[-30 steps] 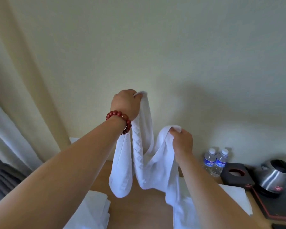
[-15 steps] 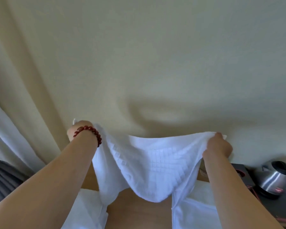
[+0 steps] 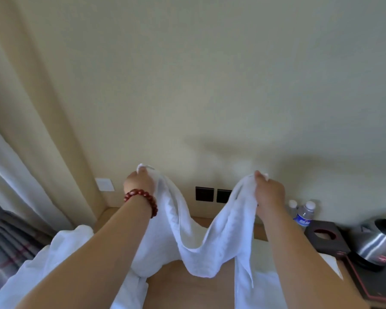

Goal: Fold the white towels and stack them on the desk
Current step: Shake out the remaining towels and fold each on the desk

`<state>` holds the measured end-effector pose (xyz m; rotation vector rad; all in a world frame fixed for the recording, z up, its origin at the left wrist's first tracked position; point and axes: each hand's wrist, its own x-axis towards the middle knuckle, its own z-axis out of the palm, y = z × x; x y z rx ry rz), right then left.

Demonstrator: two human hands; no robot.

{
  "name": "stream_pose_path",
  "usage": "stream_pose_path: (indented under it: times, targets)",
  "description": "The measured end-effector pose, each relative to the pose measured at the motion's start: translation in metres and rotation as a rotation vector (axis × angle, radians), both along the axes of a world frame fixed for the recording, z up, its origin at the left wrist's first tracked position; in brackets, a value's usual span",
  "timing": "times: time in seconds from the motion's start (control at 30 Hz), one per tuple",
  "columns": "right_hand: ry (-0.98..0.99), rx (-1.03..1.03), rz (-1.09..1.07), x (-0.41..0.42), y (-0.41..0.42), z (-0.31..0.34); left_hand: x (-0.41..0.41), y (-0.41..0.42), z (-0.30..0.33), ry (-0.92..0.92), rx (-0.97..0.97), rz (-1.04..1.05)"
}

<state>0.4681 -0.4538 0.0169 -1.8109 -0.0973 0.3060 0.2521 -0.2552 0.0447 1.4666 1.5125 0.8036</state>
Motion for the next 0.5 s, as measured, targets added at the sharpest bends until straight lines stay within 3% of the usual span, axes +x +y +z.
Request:
stream_pose_path:
  times: [0.1, 0.3, 0.5]
  targets:
    - [0.018, 0.002, 0.085, -0.023, 0.026, 0.004, 0.023, -0.032, 0.01, -0.076, -0.012, -0.039]
    - [0.111, 0.191, 0.288, -0.06, 0.047, 0.013, 0.062, -0.071, 0.01, -0.275, -0.017, -0.2]
    - [0.135, 0.199, 0.31, -0.059, 0.04, 0.011, 0.065, -0.089, 0.009, -0.275, 0.016, -0.315]
